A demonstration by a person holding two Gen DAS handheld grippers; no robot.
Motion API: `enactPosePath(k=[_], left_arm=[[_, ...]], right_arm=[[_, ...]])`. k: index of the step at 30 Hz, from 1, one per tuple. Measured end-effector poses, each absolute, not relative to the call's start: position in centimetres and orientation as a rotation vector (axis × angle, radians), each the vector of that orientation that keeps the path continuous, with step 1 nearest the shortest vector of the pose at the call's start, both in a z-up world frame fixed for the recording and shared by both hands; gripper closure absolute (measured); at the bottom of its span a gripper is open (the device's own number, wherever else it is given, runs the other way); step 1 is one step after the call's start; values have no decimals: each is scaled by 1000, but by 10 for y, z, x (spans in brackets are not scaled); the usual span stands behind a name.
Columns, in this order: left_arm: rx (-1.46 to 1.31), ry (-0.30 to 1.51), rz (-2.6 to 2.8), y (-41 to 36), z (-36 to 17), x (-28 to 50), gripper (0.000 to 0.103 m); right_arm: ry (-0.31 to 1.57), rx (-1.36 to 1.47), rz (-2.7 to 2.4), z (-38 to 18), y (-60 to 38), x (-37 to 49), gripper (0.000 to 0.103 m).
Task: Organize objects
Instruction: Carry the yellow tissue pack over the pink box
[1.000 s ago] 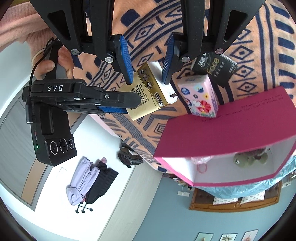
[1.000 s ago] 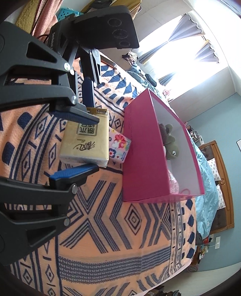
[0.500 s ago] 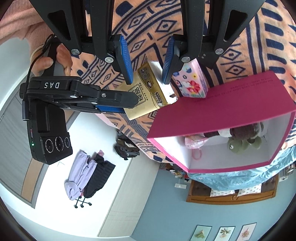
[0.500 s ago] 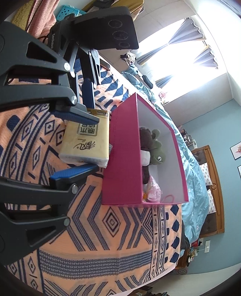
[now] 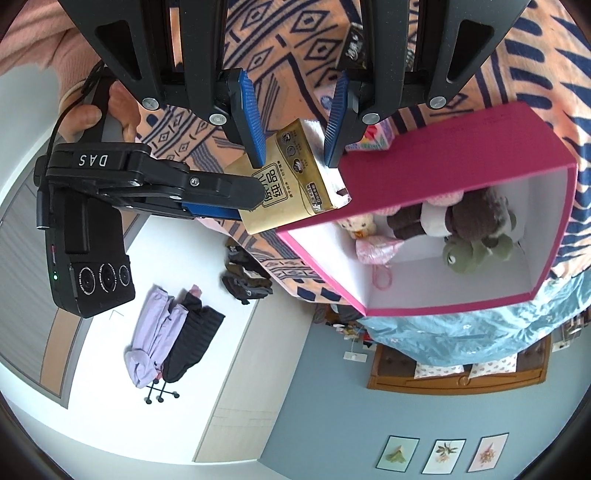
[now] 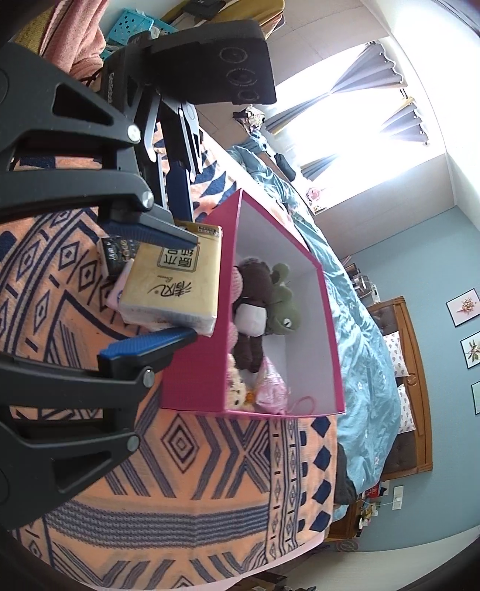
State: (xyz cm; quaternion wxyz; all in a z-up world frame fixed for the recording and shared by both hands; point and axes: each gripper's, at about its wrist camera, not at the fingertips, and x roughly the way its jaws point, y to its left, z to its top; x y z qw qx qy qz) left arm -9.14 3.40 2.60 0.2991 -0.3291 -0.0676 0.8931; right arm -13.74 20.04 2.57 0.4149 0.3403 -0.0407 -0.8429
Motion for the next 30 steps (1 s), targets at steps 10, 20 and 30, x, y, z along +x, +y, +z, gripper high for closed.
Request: enactPosePath(k=[10, 20, 30], left_arm=[[-853, -151, 2388, 36, 41, -113, 70], [-850, -144, 2417, 34, 49, -137, 71], [-898, -144, 2438, 32, 45, -164, 71]], right_arm=[[-103, 842, -2133, 39, 195, -164, 55], [-103, 864, -2129, 41, 187, -192, 55], [-68, 898, -2144, 39, 173, -216, 55]])
